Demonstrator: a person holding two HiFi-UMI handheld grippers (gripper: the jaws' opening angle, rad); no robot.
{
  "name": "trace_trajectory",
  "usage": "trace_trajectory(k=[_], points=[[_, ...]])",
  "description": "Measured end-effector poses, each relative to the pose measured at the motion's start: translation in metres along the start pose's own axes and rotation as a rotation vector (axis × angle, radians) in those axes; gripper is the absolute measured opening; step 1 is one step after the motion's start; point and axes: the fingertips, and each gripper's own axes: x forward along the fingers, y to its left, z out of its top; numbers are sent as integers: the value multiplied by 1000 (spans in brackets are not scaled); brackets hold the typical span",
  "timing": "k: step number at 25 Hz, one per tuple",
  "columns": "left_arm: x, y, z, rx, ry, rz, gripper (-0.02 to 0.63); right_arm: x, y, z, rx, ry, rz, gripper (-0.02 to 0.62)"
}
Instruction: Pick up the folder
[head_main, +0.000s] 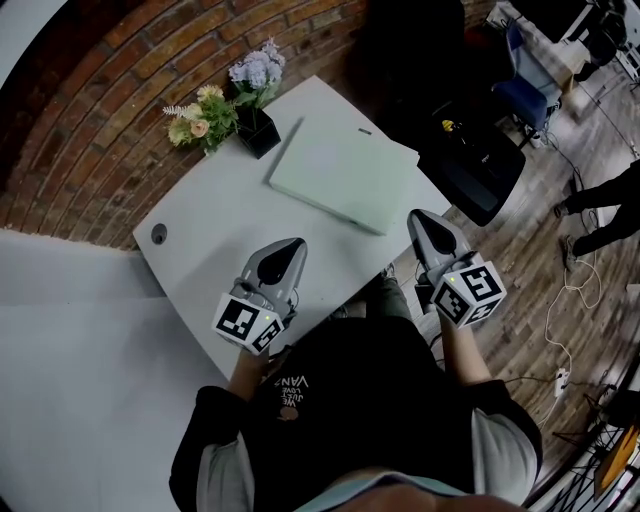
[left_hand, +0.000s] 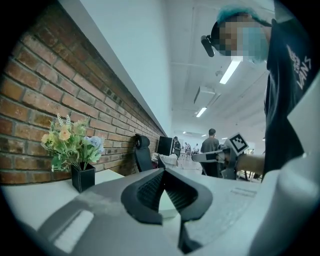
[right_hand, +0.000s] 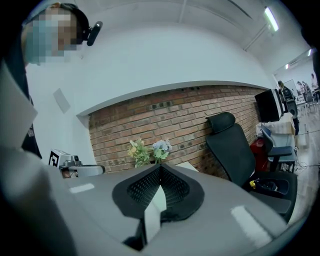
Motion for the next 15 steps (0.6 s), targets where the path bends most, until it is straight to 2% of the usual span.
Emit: trace_trajectory(k=[15], points=[[60, 28, 8, -55, 25, 130, 0, 75, -46, 32, -51, 91, 175, -2]])
